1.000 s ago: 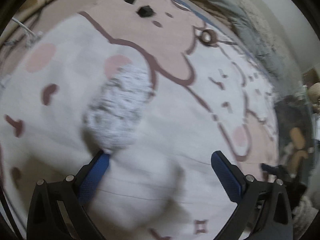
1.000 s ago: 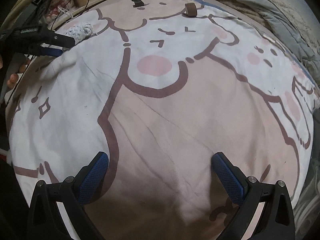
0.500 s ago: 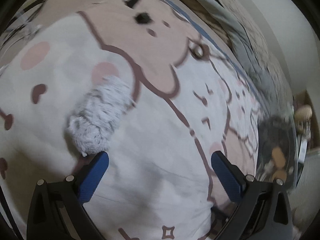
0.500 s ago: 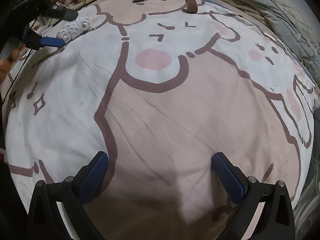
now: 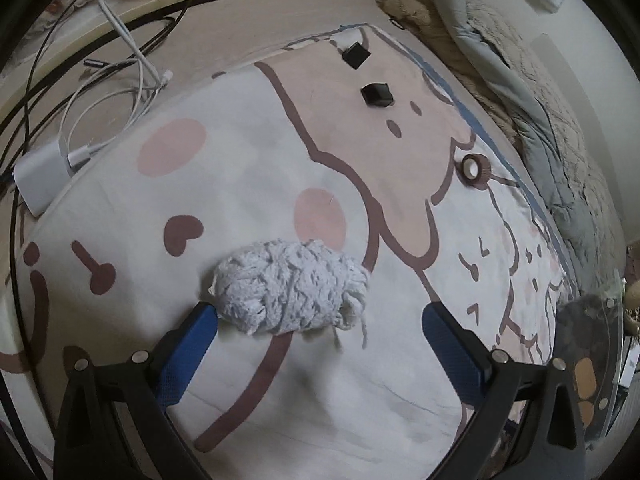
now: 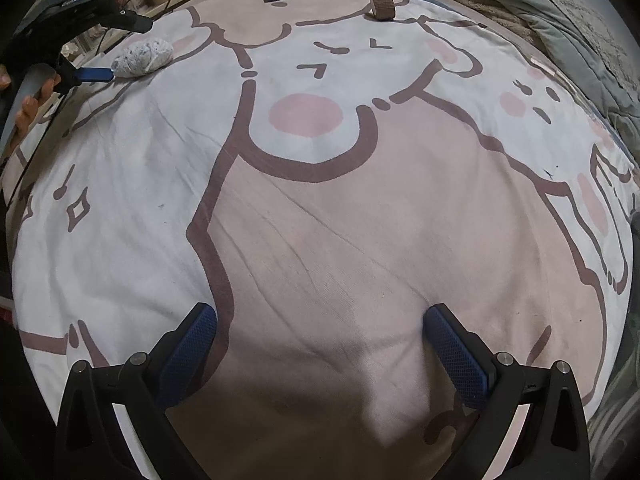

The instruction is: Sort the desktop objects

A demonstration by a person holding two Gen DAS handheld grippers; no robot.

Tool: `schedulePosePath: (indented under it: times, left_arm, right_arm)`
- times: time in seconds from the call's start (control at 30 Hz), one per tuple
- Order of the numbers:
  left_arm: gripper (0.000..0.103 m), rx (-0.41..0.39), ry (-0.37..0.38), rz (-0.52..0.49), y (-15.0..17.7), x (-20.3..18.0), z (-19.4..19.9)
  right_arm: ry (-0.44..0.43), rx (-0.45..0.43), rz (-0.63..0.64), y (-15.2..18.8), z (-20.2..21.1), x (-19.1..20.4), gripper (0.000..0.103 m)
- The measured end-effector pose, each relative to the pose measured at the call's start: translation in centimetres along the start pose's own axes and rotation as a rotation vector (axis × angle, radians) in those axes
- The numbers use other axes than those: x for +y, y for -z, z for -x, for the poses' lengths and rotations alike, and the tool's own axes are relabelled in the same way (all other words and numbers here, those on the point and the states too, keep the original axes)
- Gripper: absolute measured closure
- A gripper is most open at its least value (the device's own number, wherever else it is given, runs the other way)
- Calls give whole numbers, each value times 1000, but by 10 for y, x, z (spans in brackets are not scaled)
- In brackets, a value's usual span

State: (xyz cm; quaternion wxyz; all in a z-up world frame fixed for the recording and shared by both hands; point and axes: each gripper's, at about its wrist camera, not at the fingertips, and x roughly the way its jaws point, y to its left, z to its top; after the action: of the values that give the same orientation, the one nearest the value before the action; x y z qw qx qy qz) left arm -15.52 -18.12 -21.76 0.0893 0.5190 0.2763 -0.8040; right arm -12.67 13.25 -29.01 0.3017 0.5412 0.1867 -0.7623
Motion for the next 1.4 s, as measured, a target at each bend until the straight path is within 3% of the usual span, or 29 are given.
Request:
schedulePosePath:
  times: [0.13,0.43,0.57,0.73,0.93,1.13,1.4]
  left_arm:
    - [0,7,-54,-14,0,-12,-5]
    - [0,-51,-320,-197,1,-36,-16]
    - [3,-38,-415,-259,4,-42,-26]
    - [22,-10,-454,-251,4,-38,-33]
    - [26,-25,-380,-280,3,-32,-24]
    - [26,-37,-245,-415,14,-44,-11]
    - [26,-3,-96,-828,65,-87,1]
  right_arm:
    - [3,-1,1,0,0,0,0]
    - [15,-20,1,1,0,2,0]
    - [15,-27,0,1,0,2,0]
    - [16,-23,1,-4,-4,2,0]
    - [15,-25,4,-8,-6,2,0]
    - [18,-26,6,-7,-6,2,0]
    - [0,-6,5,-7,-8,3,0]
